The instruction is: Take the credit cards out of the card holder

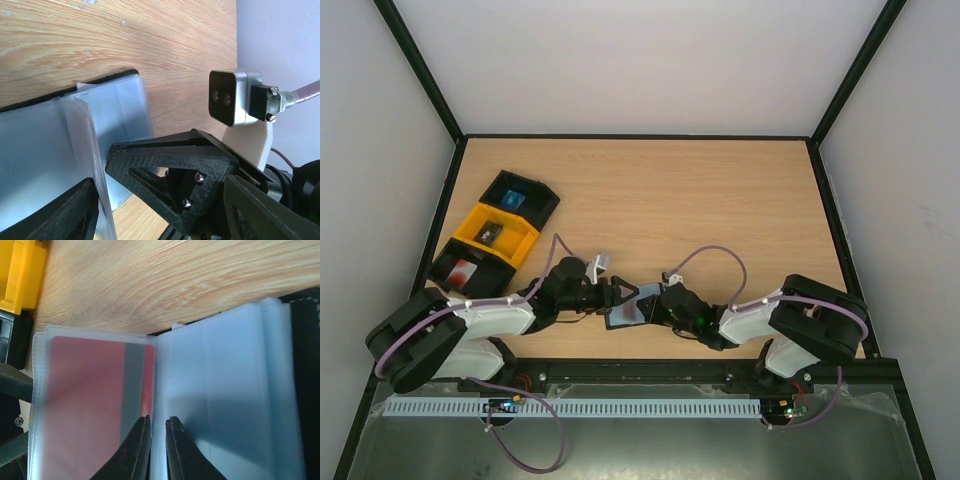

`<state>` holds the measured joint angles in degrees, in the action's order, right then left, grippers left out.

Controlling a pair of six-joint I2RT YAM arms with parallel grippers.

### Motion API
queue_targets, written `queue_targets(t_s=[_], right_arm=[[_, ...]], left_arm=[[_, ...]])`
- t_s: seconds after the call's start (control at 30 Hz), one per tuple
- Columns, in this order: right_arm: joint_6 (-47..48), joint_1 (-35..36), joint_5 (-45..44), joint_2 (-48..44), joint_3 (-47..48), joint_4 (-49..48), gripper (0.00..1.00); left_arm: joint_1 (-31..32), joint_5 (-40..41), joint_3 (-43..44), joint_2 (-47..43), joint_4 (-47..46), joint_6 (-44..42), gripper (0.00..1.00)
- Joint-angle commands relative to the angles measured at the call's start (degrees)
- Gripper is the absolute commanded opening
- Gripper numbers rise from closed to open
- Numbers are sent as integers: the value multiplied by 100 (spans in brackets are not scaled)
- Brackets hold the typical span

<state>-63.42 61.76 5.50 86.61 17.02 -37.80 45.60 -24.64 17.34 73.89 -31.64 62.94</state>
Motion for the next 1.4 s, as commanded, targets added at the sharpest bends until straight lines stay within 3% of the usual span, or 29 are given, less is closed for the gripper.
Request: queue_targets(t_s=[0.0,0.47,0.93,1.13,1.37], right_arm=[[168,15,-375,-280,-99,422,11],[339,12,388,-84,111,-47,15],[338,12,118,317,275,565,11],[349,13,-48,406,268,691,3],[312,12,-16,566,225,544,2]], left_arm=[[77,89,190,34,17,-49,69],[89,1164,252,-925,1553,-399,66],[87,1284,216,-1129,1742,-432,67],[88,1288,166,-1073,1659,-432,75],[84,1196,171,-882,1415,-496,82]])
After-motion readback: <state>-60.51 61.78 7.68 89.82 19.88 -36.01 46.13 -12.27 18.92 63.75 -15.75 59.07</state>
